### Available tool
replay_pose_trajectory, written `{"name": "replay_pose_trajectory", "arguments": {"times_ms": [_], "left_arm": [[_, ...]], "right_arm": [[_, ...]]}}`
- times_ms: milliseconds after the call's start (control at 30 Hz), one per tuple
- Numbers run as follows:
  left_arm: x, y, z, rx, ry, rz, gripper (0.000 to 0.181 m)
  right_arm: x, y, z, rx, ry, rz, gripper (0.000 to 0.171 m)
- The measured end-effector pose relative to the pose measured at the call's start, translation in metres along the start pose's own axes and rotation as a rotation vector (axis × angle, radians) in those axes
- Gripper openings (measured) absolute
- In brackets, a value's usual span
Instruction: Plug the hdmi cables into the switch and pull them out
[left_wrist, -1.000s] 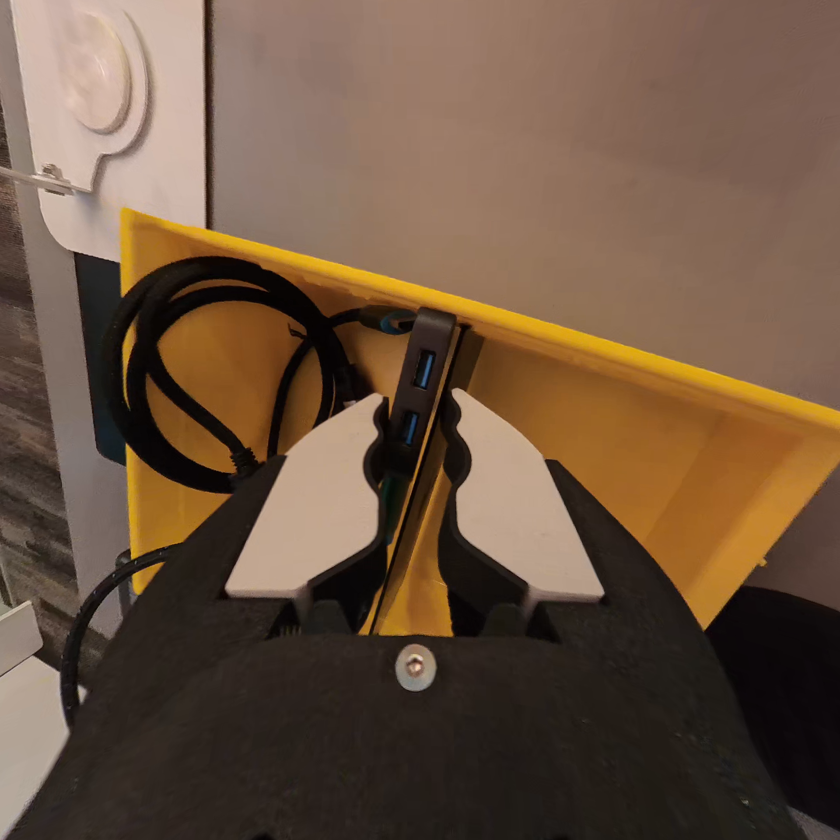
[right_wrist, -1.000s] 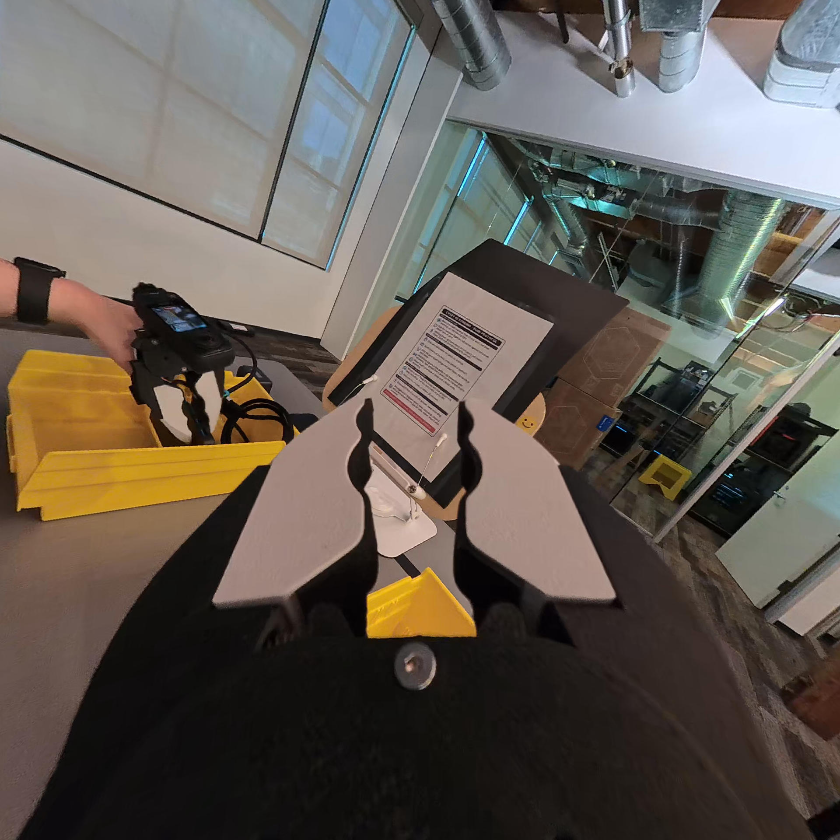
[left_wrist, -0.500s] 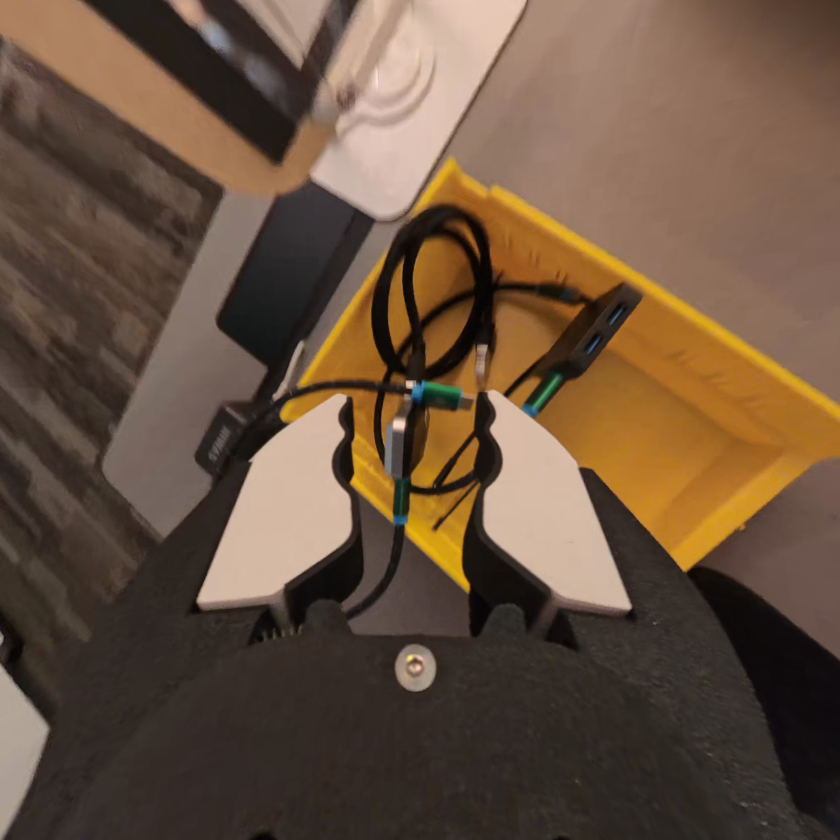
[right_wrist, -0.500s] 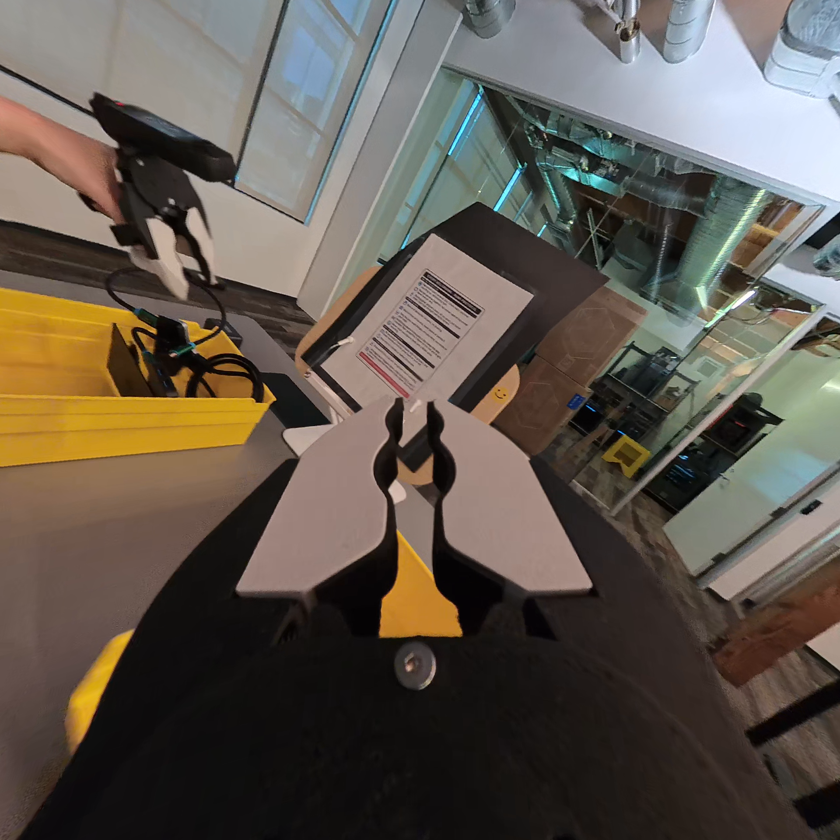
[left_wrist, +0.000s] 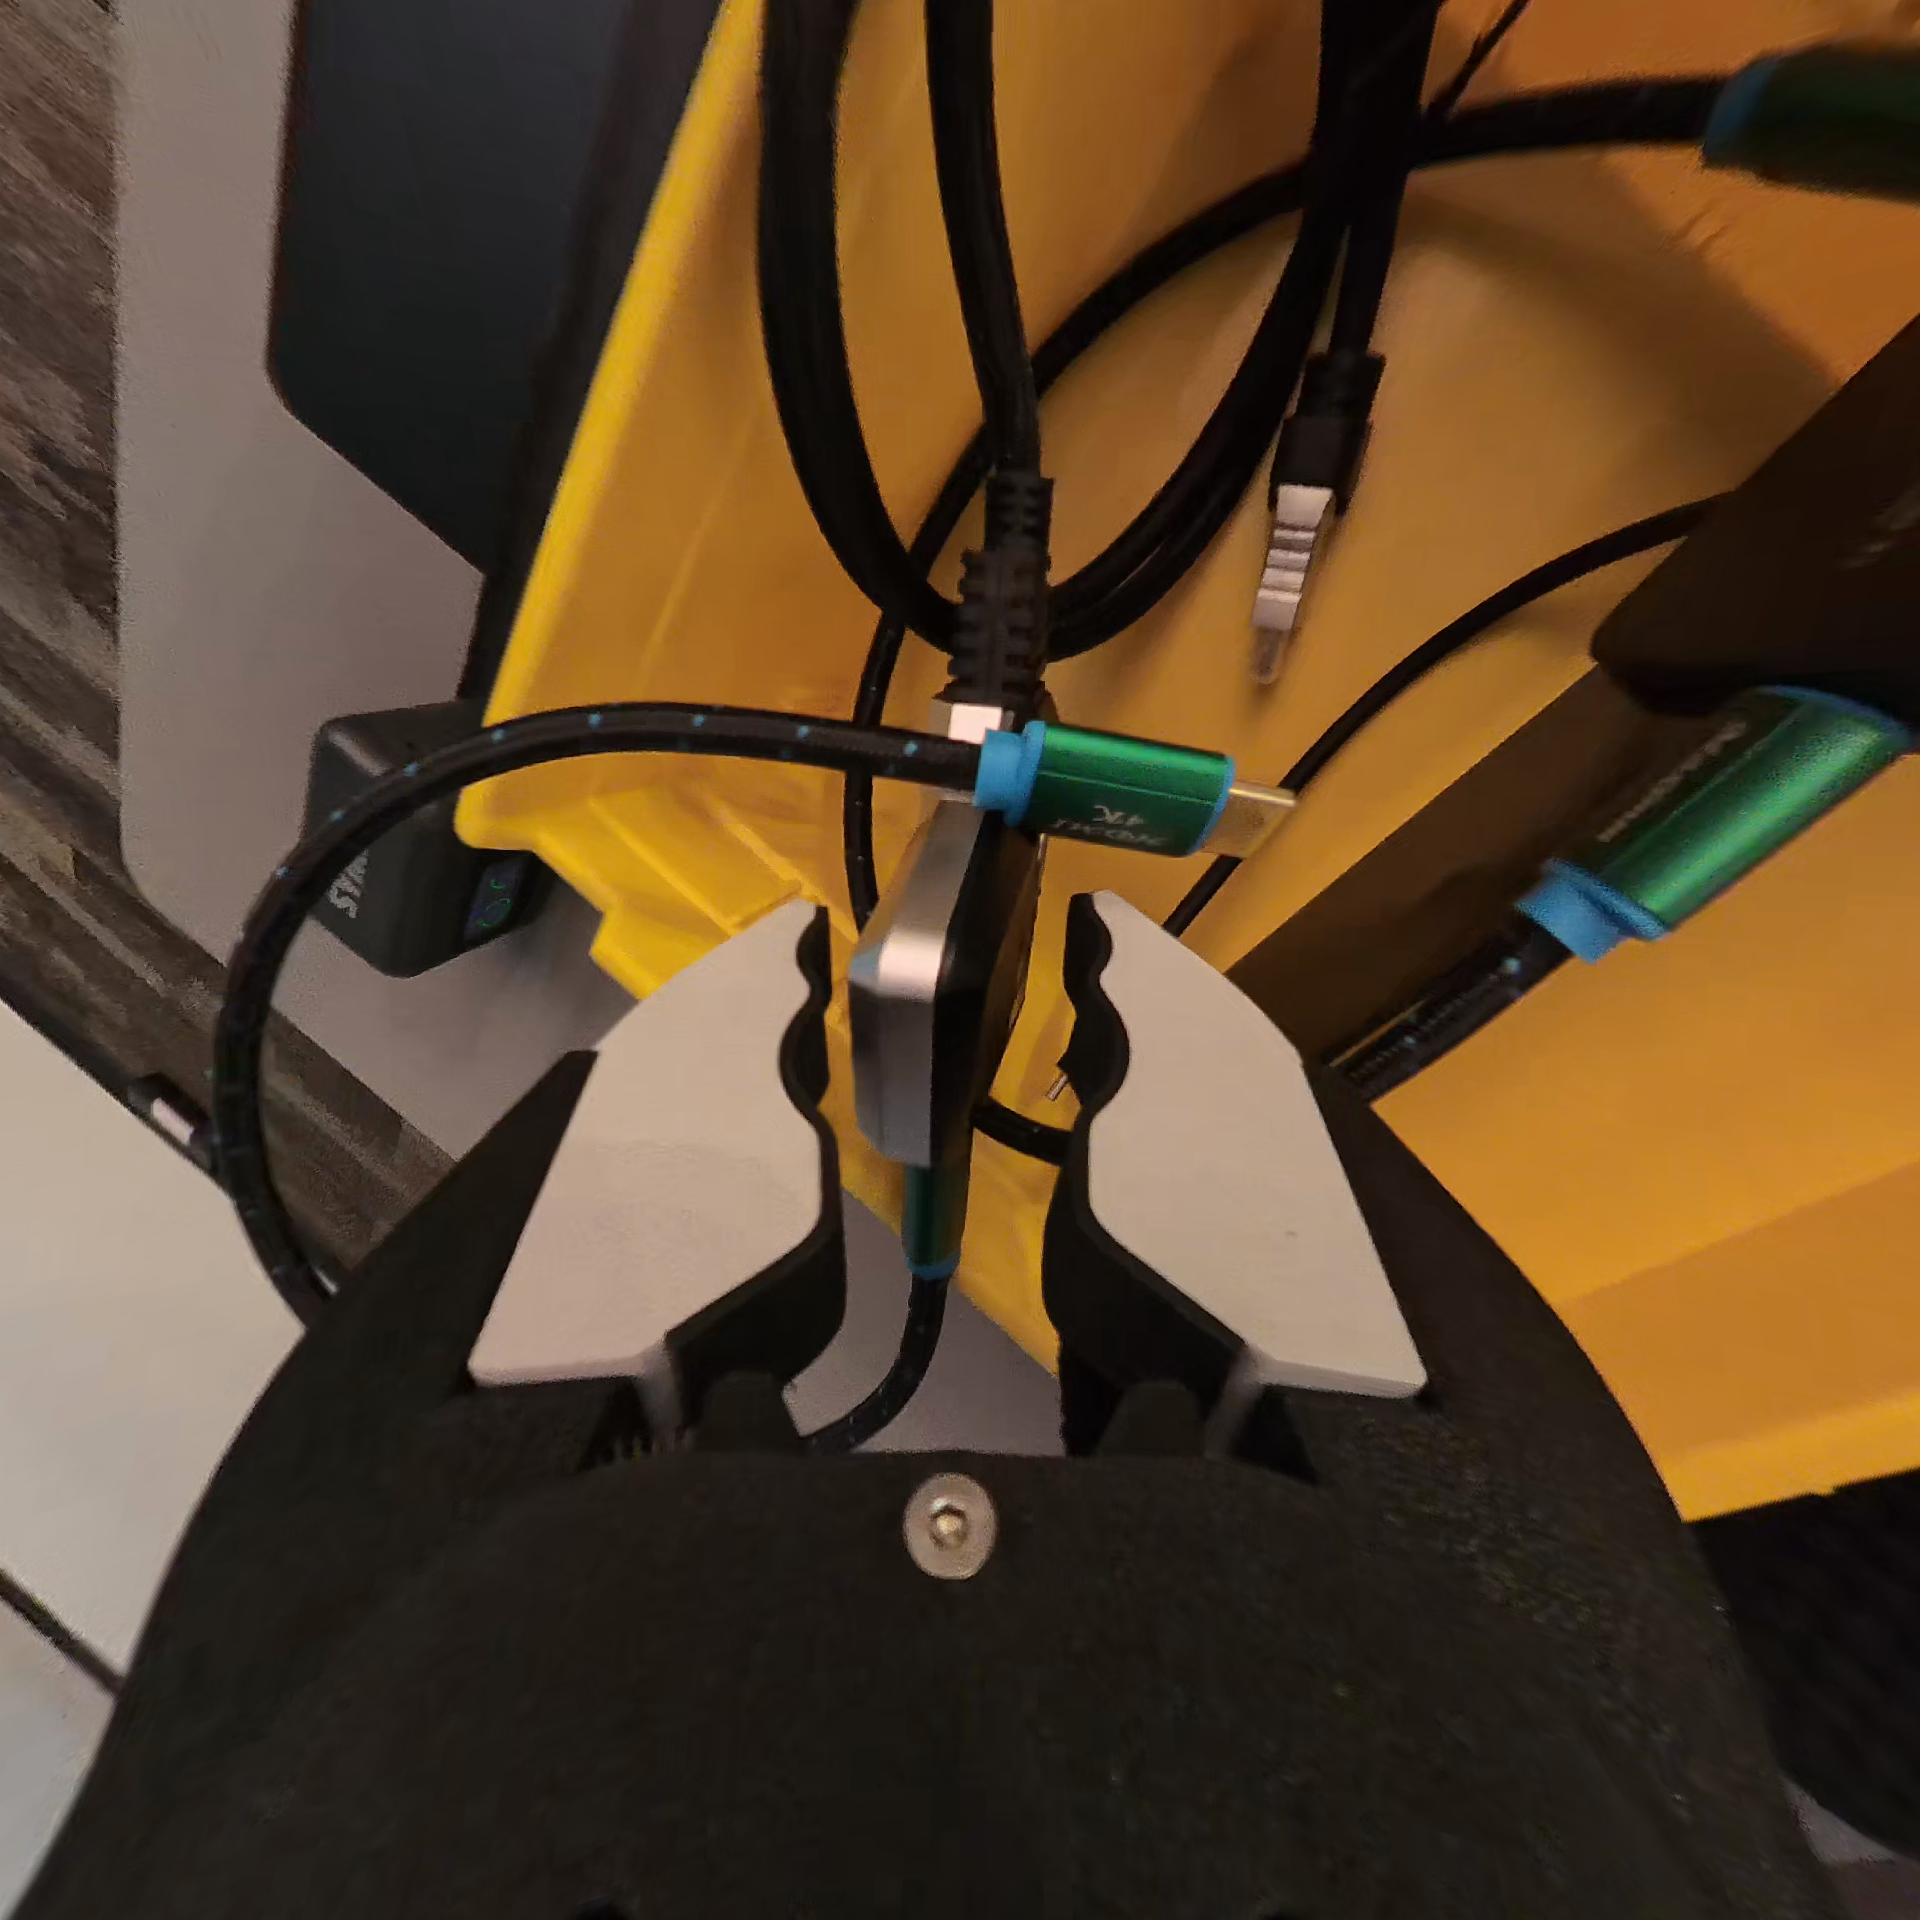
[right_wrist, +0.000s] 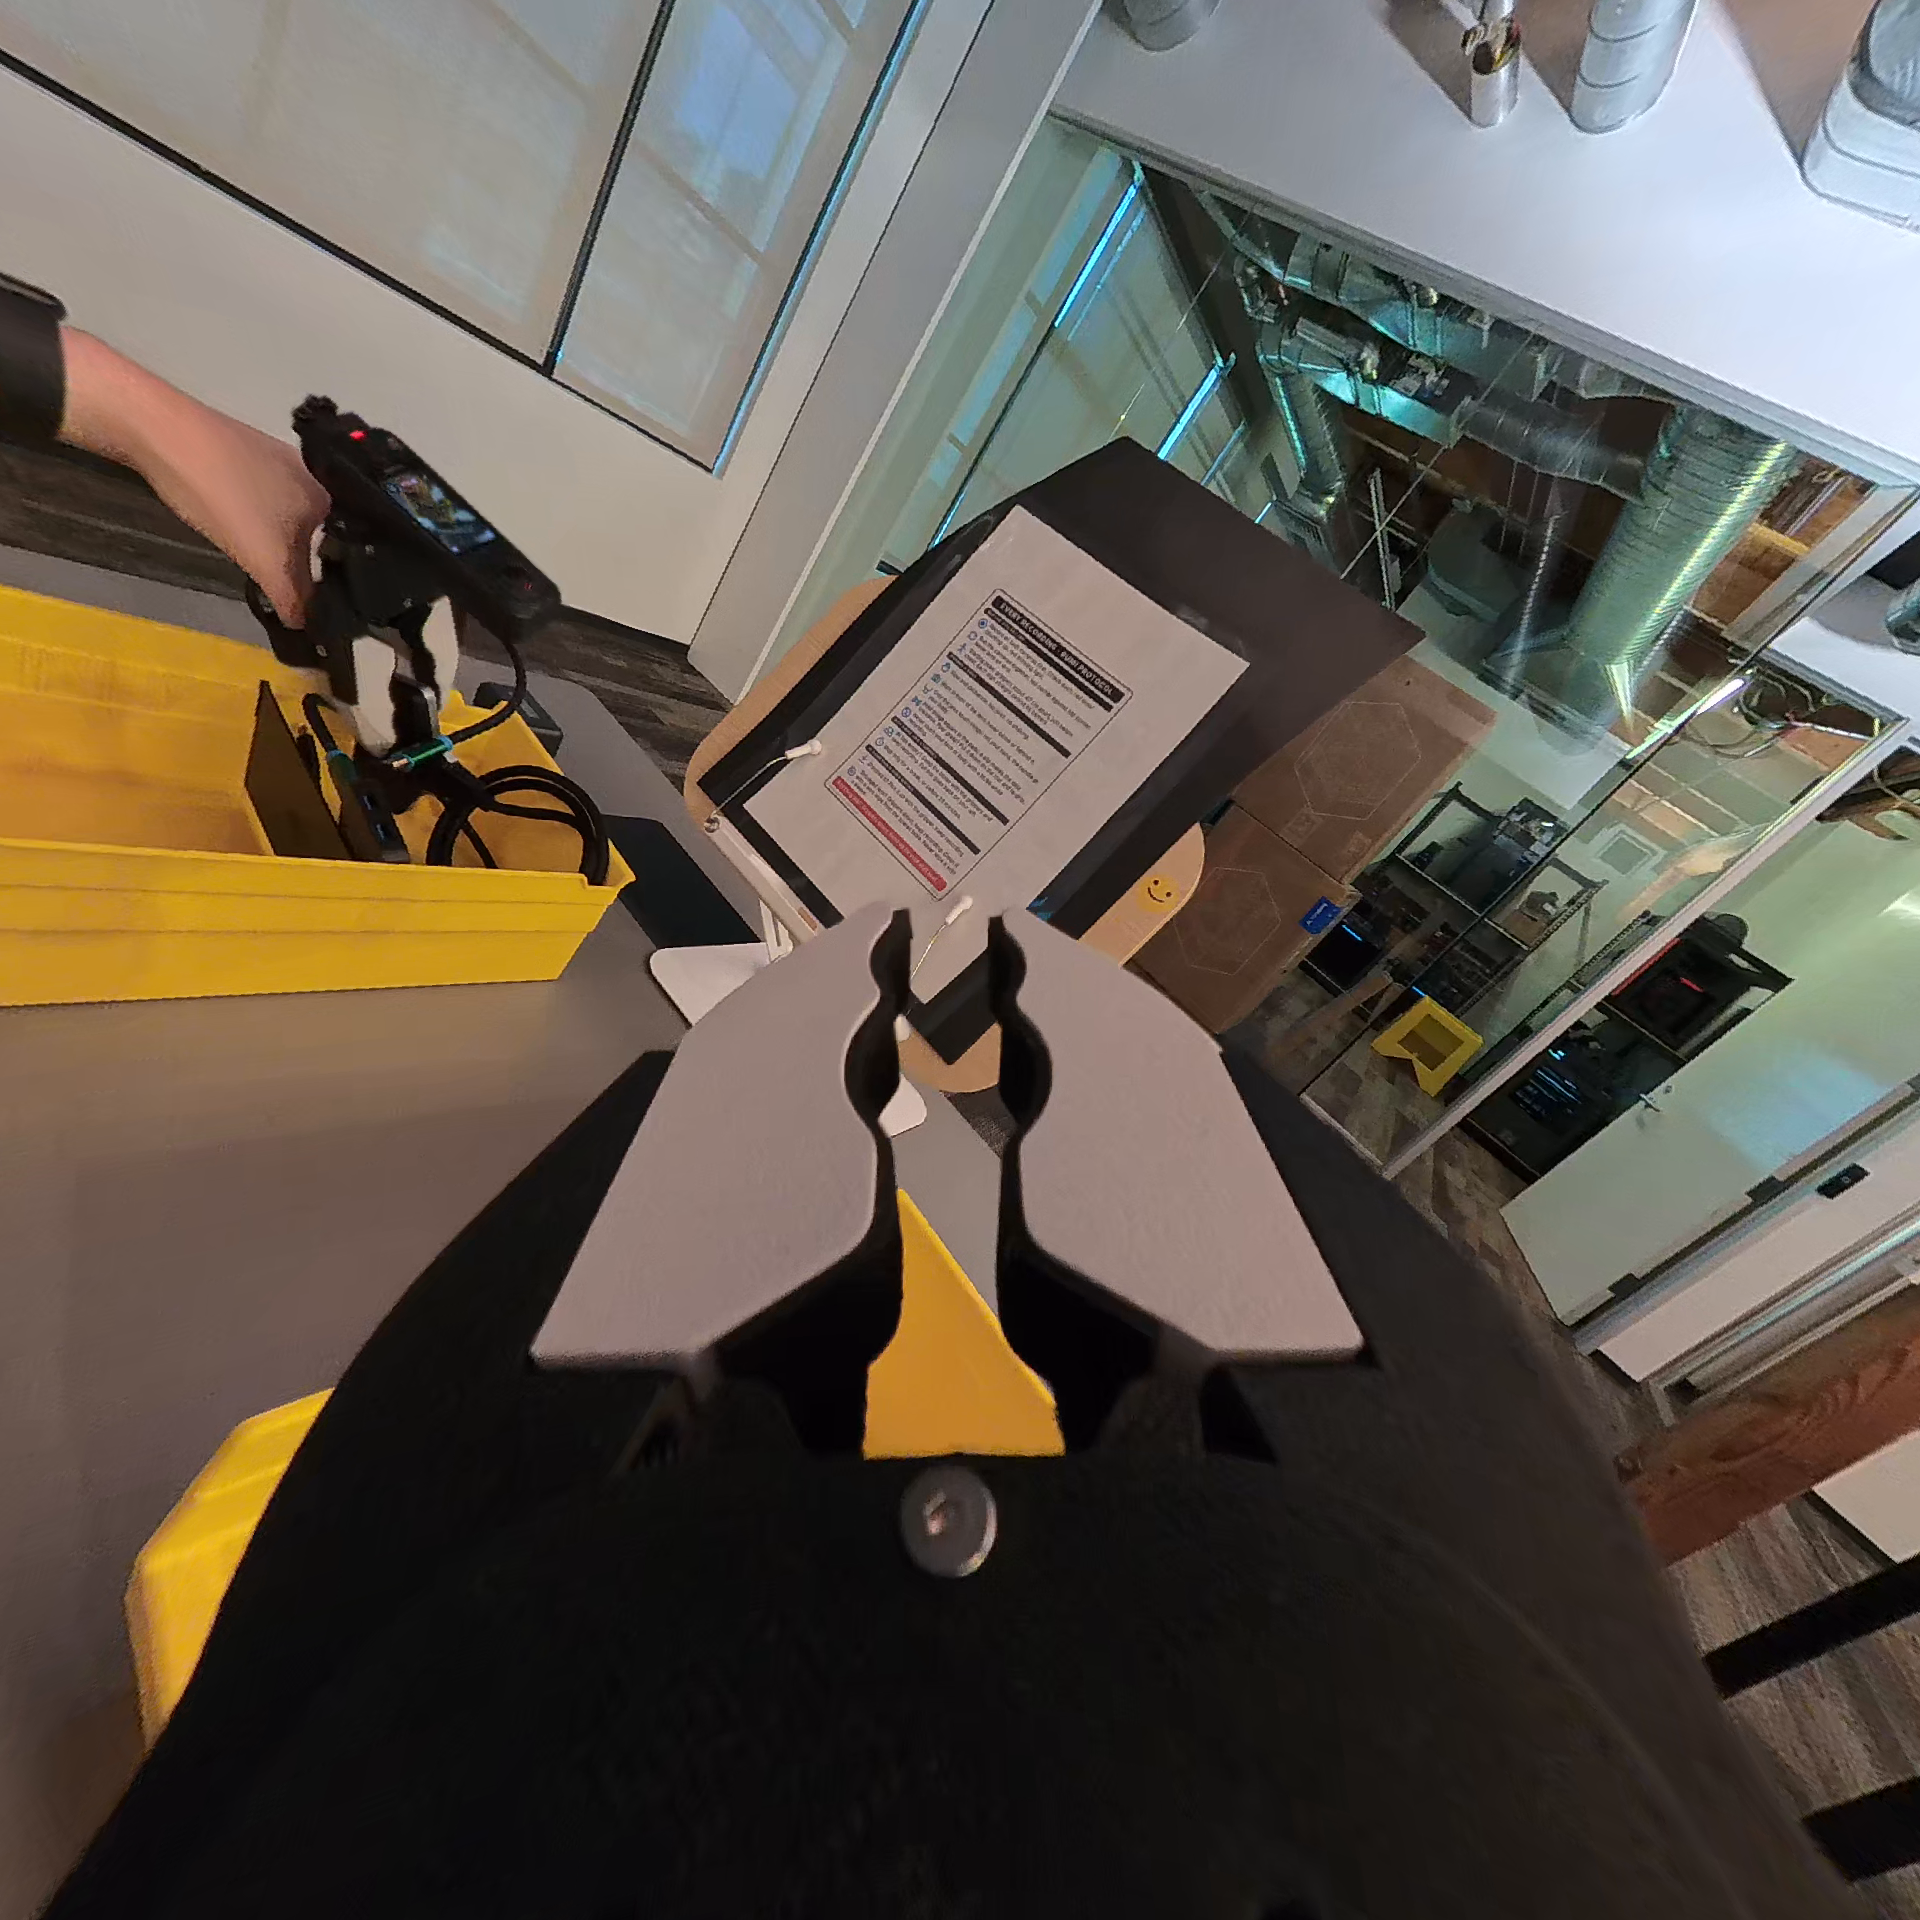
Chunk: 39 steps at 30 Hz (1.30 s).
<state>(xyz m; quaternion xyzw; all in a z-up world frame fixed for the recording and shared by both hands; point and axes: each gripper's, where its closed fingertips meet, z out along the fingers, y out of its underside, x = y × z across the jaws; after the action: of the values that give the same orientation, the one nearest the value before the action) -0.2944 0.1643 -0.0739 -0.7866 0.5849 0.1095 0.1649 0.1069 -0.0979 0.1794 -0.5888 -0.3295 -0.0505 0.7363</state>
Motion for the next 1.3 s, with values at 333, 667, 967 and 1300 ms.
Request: {"name": "replay_pose_trajectory", "arguments": {"times_ms": [333, 667, 967, 1300], "left_arm": [[-0.002, 0.005, 0.017, -0.100, -0.062, 0.127, 0.024], [-0.013, 0.001, -0.015, -0.200, -0.186, 0.230, 0.022], [-0.031, -0.002, -0.078, -0.300, -0.359, 0.372, 0.022], [-0.047, -0.014, -0.174, -0.378, -0.541, 0.487, 0.023]], "right_arm": [[-0.004, 0.006, 0.002, -0.030, -0.024, -0.032, 0.015], [-0.001, 0.004, -0.002, -0.021, -0.013, -0.041, 0.014], [-0.001, 0.004, -0.004, -0.024, -0.014, -0.052, 0.014], [-0.002, 0.006, -0.002, -0.034, -0.017, -0.061, 0.014]]}}
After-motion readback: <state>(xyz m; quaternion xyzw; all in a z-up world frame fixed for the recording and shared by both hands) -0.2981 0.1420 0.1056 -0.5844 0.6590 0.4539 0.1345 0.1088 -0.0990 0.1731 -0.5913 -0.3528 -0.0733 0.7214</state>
